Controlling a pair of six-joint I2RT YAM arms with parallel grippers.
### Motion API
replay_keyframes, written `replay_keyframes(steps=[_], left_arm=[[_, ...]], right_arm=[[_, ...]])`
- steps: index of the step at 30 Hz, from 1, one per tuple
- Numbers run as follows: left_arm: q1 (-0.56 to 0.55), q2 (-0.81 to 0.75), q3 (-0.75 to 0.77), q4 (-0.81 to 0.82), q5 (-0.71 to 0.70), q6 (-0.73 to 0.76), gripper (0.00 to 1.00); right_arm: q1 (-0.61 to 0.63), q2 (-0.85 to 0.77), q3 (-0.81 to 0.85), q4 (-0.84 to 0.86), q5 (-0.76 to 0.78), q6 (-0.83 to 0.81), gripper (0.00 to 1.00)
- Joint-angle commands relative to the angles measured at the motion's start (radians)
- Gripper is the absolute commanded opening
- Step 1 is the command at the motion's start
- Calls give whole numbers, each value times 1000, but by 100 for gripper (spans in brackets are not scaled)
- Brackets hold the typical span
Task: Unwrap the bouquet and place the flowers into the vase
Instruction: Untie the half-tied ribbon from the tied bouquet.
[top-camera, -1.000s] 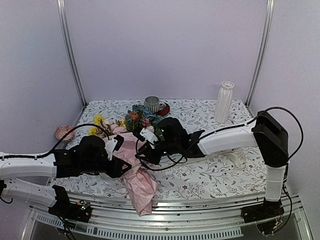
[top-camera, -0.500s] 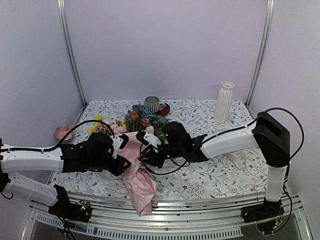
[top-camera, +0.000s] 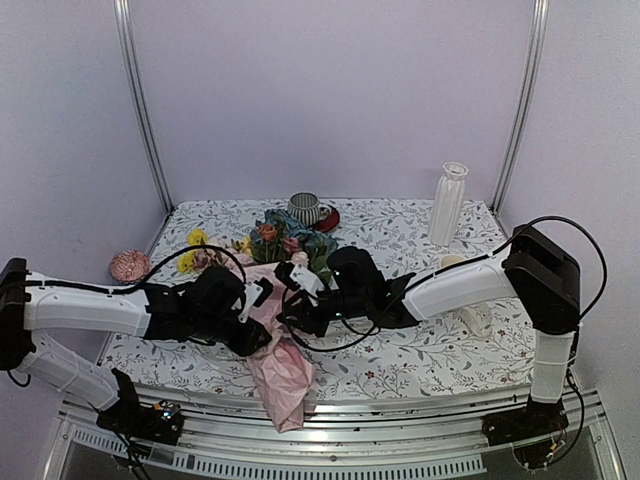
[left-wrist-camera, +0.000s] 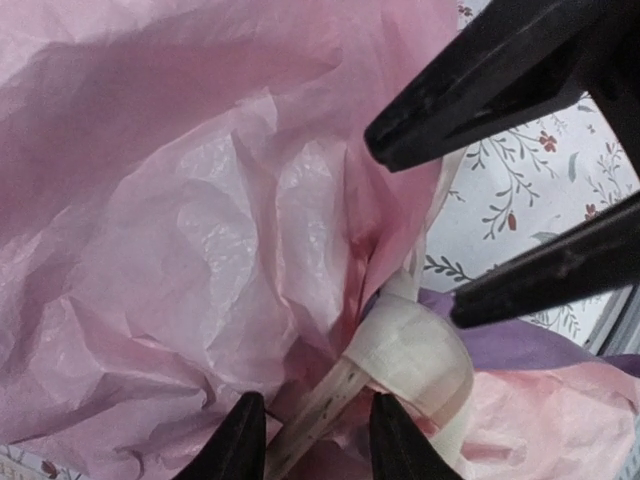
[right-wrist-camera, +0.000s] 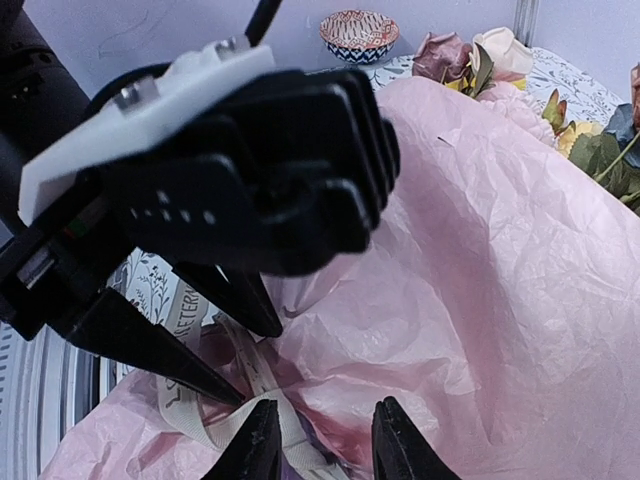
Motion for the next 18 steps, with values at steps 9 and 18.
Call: replay_keyframes(steps=[9, 18], left_arm=[[-12, -20, 34, -97, -58, -59, 17], [-10, -214, -28, -125, -230, -197, 0]], right_arm=[[-3, -15, -24, 37, 50, 15, 33], [-4, -11, -27, 35, 74, 23, 34]])
